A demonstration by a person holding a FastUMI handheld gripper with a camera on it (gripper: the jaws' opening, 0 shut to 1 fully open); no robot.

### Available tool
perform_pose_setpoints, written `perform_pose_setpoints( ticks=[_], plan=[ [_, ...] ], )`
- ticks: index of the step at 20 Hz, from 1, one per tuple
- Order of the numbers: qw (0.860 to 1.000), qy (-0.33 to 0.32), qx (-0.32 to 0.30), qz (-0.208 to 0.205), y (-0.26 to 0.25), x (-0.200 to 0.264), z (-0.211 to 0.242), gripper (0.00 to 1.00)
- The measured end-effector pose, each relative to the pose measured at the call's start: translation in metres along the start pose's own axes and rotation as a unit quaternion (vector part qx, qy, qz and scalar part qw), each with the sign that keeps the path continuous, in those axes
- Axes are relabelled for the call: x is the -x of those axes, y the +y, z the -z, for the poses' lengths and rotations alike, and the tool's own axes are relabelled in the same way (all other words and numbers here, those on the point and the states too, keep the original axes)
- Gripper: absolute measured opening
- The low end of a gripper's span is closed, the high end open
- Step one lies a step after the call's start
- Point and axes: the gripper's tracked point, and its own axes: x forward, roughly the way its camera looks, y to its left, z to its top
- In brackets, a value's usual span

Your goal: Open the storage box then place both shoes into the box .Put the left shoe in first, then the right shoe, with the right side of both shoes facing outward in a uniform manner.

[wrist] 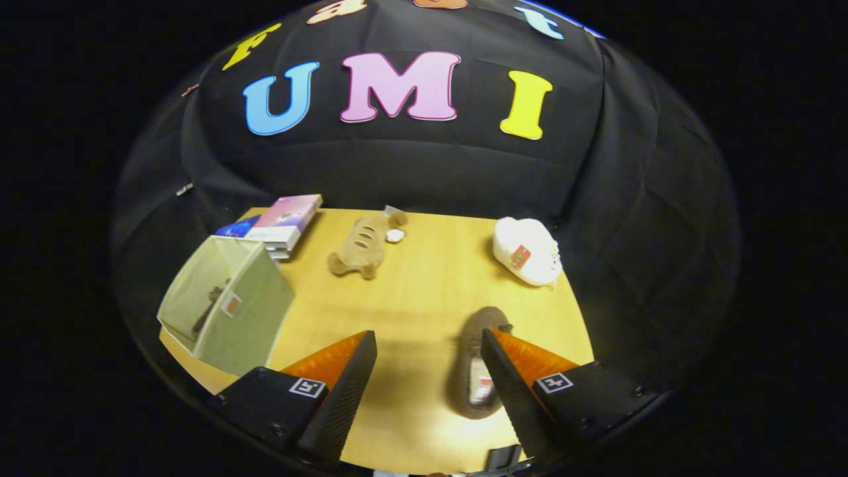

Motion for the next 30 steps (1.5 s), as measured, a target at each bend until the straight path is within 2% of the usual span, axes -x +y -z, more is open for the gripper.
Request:
perform_pose_setpoints(
  ticks=[8, 11, 15, 19, 21, 23, 24, 25, 26, 29, 30],
  plan=[
    [0.998, 0.065, 0.019, 0.019, -0.084, -0.066, 0.090, 0.98],
    [0.996, 0.090, -0.009, 0.025, -0.105, -0.091, 0.113, 0.99],
    [0.994, 0.099, -0.038, 0.024, -0.119, -0.117, 0.120, 0.98],
    [0.992, 0.097, -0.076, 0.009, -0.111, -0.143, 0.113, 0.97],
    [0.991, 0.111, -0.079, 0.003, -0.104, -0.152, 0.120, 0.82],
    [0.991, 0.113, -0.074, -0.001, -0.097, -0.153, 0.121, 0.58],
    [0.992, 0.111, -0.064, 0.014, -0.101, -0.156, 0.121, 0.41],
    [0.992, 0.112, -0.059, 0.022, -0.104, -0.155, 0.121, 0.35],
    [0.992, 0.112, -0.058, 0.031, -0.105, -0.155, 0.121, 0.21],
    [0.991, 0.114, -0.055, 0.043, -0.106, -0.156, 0.120, 0.11],
    [0.991, 0.113, -0.053, 0.039, -0.104, -0.155, 0.119, 0.11]
  ],
)
